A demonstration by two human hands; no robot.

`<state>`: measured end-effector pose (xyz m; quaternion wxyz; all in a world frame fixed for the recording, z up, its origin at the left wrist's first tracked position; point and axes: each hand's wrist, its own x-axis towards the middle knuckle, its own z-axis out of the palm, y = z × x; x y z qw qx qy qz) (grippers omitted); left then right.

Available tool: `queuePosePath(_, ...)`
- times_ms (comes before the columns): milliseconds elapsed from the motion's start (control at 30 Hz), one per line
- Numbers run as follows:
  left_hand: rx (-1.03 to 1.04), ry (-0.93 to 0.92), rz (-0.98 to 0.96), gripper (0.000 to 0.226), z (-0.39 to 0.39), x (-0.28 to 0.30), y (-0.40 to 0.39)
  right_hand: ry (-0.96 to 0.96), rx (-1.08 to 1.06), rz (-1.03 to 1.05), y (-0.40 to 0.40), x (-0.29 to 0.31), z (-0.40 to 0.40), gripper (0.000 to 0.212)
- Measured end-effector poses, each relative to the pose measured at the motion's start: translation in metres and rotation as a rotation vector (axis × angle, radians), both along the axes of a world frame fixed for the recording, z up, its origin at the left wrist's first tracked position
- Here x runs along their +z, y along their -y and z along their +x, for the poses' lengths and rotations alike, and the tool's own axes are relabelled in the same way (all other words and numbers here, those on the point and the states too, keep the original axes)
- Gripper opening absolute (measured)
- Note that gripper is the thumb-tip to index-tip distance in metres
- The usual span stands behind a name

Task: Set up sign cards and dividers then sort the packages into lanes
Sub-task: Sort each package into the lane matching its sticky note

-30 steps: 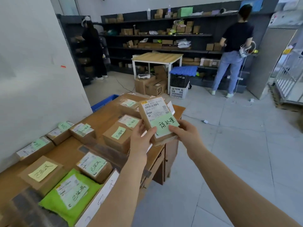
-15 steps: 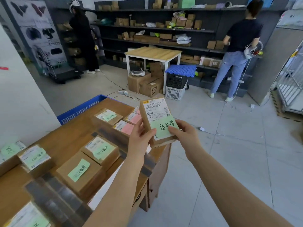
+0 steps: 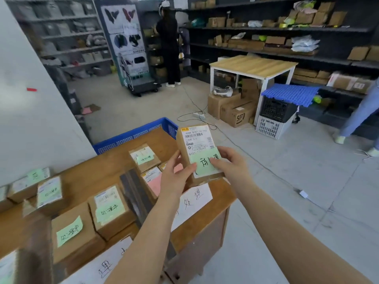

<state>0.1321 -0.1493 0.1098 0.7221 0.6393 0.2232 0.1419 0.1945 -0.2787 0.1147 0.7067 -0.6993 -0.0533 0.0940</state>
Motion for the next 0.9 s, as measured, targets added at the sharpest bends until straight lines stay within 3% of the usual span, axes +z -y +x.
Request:
queuePosePath(333, 0.233, -0.024, -0.064, 0.051, 0.079, -0.022, -0.02, -0.068, 0.26, 0.006, -0.033, -0.013, 0.107, 0.041)
queuePosePath(567, 0.272, -0.088, 0.037, 0.059, 0.138, -0.044, -0.071, -0.109, 0.345, -0.02, -0.082, -0.037, 0.178, 0.04)
queuePosePath(900, 0.338, -0.247, 0.129, 0.051, 0.21, -0.066, -0.13, -0.21, 0.494, -0.044, -0.155, -0.071, 0.266, 0.039)
